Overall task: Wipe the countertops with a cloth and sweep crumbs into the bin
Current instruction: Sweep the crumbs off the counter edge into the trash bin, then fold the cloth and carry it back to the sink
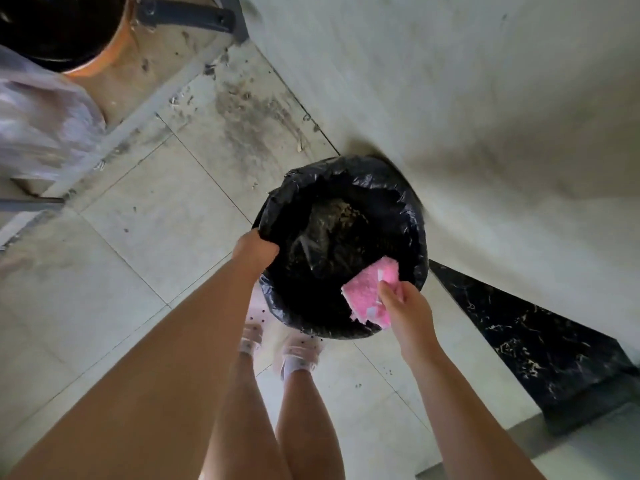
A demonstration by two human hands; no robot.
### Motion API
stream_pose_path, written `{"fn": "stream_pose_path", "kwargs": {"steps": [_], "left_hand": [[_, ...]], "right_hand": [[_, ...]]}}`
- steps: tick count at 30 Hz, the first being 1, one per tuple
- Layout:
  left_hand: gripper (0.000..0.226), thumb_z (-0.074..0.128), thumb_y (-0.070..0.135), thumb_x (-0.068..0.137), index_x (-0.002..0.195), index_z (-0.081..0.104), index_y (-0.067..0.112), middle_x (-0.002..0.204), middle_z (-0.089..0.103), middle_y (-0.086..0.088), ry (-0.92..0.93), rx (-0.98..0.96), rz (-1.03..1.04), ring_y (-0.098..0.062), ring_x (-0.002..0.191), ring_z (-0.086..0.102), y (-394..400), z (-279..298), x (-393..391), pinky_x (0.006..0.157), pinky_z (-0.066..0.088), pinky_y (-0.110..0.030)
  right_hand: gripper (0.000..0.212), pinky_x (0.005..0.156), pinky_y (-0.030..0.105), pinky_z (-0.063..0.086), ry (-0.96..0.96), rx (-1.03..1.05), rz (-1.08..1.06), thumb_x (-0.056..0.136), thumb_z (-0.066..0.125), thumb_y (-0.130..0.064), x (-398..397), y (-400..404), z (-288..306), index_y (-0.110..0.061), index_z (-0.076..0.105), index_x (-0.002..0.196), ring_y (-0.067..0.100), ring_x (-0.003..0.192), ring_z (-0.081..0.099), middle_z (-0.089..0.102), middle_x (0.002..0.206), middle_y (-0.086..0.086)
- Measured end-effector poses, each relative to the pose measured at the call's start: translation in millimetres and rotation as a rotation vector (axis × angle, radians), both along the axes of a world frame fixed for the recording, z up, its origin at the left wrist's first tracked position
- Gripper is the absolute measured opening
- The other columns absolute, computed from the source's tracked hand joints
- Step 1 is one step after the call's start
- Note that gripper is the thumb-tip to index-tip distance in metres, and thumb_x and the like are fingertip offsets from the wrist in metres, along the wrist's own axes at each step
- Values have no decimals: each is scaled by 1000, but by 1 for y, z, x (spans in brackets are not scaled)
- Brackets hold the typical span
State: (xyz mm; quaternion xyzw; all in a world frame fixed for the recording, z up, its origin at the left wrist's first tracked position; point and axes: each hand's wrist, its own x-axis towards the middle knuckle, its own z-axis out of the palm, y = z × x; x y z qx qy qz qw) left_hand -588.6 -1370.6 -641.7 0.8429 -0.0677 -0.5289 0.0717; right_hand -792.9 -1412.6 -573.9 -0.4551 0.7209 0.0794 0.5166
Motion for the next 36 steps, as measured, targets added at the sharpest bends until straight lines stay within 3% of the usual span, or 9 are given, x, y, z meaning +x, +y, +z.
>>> {"fn": "stream_pose_path", "kwargs": {"steps": [5,9,12,15,18,22,26,31,36], "left_hand": [[57,56,7,84,132,26,3,124,45,-23,-58,133,-130,-39,110,48,-10,-11,13,78,41,-37],[90,67,36,79,142,9,6,142,22,-19,-195,323,-290,-34,128,30,-16,13,8,98,35,-42],[64,52,42,88,135,30,5,134,36,-16,-253,151,-321,-32,121,39,-22,36,3,91,39,-39],[49,41,43,92,104,59,-1,100,60,-17,-30,33,-84,-31,95,57,-30,73,16,73,41,-30],[45,44,45,90,76,58,5,77,61,-10,43,-29,146,-27,80,60,-27,128,49,72,44,-28],[30,47,38,92,85,56,11,75,58,-3,278,-282,467,-16,66,56,-6,226,98,62,42,-25],[20,51,20,91,110,52,18,91,60,-2,389,-557,537,-16,79,58,40,348,151,71,46,-26],[42,52,-12,80,104,55,23,93,60,2,161,-726,453,-17,90,59,126,471,211,77,51,-26],[32,46,-16,85,83,65,9,77,61,-5,-225,-961,654,-4,59,60,226,562,259,61,52,-14]], "right_hand": [[33,43,15,25,-76,-3,-8,87,51,-10,9,-9,-11,-11,31,61,11,51,27,31,57,-1],[26,44,15,28,-114,-59,81,83,52,-7,23,-13,-3,-12,40,61,14,55,37,41,58,1],[6,51,19,35,-162,-125,177,79,52,-6,41,-19,19,-5,58,76,18,61,44,53,70,9],[19,65,32,45,-251,-278,357,76,53,0,63,-25,55,-1,65,90,23,72,55,60,82,14],[24,63,5,41,-350,-511,522,71,60,15,87,-34,99,-2,68,85,1,71,55,60,76,-1],[32,63,-2,38,-435,-791,682,59,67,24,128,-38,164,-2,68,78,3,59,47,54,72,-8],[31,67,-2,39,-653,-935,841,59,69,20,201,-21,258,-5,67,79,15,70,55,55,81,-5],[30,80,10,39,-967,-1099,997,59,55,12,299,32,363,-4,68,80,14,86,52,59,87,-3],[28,85,7,39,-1211,-1068,1091,72,48,-4,371,117,453,-1,66,93,14,97,52,57,101,4]]}}
